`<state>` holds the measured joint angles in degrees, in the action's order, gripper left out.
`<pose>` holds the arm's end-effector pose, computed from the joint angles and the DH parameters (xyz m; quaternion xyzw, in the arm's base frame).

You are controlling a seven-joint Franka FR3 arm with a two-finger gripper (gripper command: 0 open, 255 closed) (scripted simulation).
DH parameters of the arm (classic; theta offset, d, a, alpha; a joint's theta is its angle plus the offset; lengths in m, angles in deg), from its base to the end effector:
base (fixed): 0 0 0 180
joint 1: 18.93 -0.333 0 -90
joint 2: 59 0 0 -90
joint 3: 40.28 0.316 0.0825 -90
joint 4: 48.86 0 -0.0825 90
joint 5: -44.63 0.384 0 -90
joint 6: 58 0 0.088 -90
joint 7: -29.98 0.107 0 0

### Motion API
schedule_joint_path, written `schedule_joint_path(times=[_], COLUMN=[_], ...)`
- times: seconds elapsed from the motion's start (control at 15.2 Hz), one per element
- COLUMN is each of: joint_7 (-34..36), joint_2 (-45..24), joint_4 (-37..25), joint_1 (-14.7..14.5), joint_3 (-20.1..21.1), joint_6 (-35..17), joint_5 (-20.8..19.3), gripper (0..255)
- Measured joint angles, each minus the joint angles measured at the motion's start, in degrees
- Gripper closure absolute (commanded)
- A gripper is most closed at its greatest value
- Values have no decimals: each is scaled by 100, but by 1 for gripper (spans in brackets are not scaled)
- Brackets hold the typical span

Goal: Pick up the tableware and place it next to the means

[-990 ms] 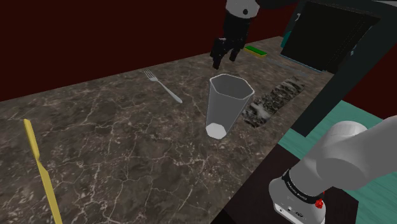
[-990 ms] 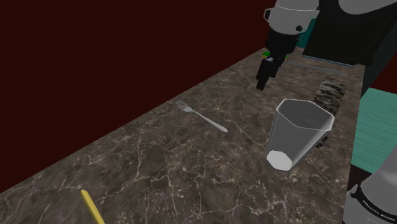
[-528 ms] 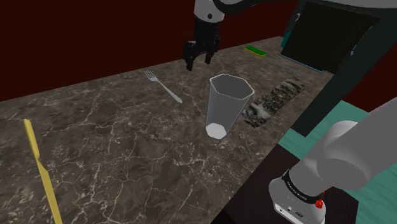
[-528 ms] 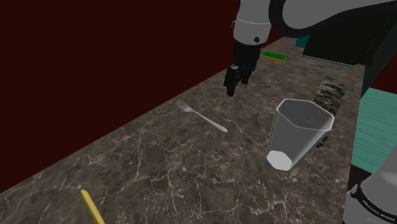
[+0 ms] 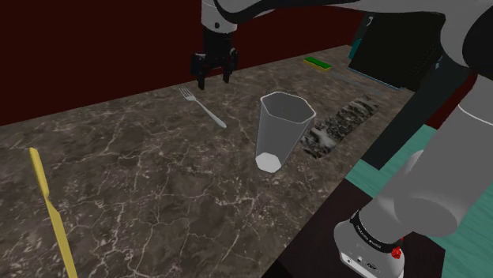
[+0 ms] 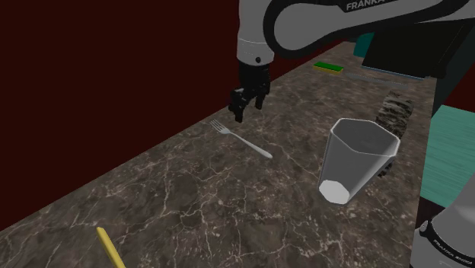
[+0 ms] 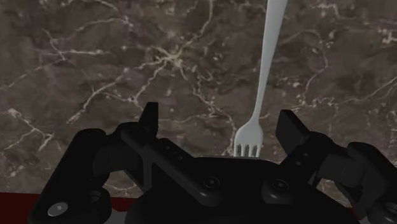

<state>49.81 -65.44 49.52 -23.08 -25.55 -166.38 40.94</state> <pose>0.5747 0.1849 0.5201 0.9993 -0.0004 0.0366 0.0048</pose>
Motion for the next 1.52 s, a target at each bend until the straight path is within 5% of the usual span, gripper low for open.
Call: schedule_joint_path(times=[0.33,1.25,1.32,1.52], joint_7=[332,408,408,399], joint_2=[-1118,-1371,-1372,-1333], joint_4=[-1203,-951,-951,-965], joint_1=[-238,-273,-273,-248], joint_3=[77,64,64,43], joint_6=[122,-376,-376,-375], joint_5=[-180,-240,-240,-253], gripper=[0,0,255,255])
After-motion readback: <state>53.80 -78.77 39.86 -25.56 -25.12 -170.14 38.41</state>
